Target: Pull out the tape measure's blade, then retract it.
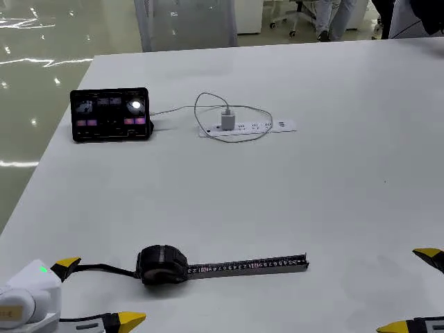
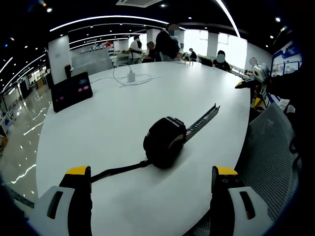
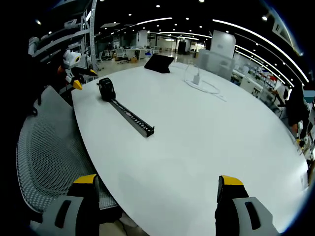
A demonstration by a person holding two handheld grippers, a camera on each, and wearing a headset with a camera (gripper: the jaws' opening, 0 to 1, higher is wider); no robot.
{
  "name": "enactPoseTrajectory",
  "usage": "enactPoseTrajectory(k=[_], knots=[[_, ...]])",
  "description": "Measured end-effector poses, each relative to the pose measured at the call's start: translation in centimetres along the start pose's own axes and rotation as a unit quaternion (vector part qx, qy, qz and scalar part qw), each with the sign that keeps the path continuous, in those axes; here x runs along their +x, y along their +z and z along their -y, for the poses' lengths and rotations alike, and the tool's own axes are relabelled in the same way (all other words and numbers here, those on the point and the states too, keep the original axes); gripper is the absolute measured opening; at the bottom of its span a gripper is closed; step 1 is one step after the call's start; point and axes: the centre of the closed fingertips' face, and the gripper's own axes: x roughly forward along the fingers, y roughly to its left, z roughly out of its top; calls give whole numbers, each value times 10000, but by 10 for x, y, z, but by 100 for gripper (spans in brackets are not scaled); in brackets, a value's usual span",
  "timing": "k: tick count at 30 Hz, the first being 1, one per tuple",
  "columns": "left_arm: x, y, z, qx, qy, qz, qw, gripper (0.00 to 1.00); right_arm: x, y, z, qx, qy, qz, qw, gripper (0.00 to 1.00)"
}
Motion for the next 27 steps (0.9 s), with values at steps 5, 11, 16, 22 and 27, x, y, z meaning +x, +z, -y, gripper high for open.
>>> enactPoseTrajectory(k=[5, 11, 16, 22, 27], knots=[[7, 18, 5, -300, 15, 149, 9994, 99, 4, 10, 3, -145, 49, -68, 9999, 99], [13, 31, 15, -433, 66, 57, 9990, 99, 9, 20, 5, -398, 183, -151, 9989, 99], [20, 36, 18, -618, 162, 19, 9980, 99, 14, 25, 5, -555, 337, -261, 9975, 99], [27, 41, 26, -594, 183, -25, 9981, 99, 20, 30, 10, -739, 466, -349, 9956, 99], [35, 45, 27, -735, 373, -105, 9965, 99, 27, 34, 9, -853, 564, -435, 9938, 99]])
